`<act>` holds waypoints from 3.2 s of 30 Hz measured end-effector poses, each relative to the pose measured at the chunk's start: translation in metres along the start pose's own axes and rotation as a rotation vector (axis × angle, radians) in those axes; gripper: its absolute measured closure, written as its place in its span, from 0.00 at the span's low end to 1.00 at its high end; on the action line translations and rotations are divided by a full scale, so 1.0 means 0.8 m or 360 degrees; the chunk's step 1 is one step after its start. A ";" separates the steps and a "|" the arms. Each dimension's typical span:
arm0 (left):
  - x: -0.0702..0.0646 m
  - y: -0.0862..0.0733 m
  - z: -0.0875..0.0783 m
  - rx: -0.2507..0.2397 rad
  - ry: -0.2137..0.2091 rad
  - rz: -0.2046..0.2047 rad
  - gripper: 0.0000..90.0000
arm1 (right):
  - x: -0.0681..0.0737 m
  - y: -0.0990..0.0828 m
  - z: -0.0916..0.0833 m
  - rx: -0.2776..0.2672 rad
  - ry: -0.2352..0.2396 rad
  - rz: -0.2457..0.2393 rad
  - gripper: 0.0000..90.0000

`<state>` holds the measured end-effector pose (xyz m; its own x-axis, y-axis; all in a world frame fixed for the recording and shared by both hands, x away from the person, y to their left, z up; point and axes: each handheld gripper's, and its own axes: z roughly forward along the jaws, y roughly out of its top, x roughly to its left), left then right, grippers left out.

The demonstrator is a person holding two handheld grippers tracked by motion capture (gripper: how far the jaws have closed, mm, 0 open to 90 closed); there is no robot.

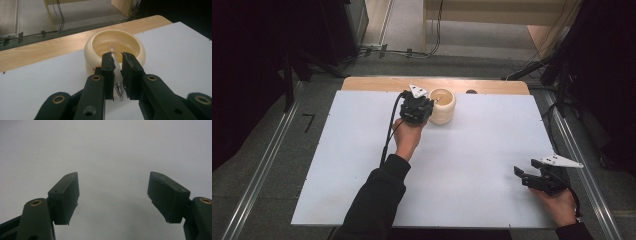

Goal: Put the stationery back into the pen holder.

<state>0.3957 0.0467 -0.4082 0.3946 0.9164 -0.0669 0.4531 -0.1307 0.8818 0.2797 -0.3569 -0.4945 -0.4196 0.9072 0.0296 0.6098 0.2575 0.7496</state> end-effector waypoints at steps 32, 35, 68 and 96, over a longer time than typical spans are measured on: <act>-0.001 0.005 0.003 0.0005 -0.0039 -0.0021 0.76 | 0.001 -0.001 0.000 0.0002 -0.0007 -0.0012 0.27; 0.000 0.004 0.004 0.0015 -0.0041 -0.0025 0.73 | 0.001 -0.001 0.000 0.0001 -0.0007 -0.0011 0.27; 0.006 -0.011 0.012 0.0040 0.0020 -0.0055 0.31 | 0.000 -0.002 -0.003 0.0000 -0.0020 -0.0013 0.27; 0.021 -0.039 -0.009 0.0074 0.0000 -0.0141 0.28 | 0.001 -0.003 -0.003 0.0006 -0.0029 -0.0005 0.27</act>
<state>0.3826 0.0688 -0.4337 0.3515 0.9251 -0.1438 0.5228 -0.0666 0.8498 0.2767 -0.3574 -0.4947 -0.4093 0.9123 0.0153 0.6111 0.2616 0.7471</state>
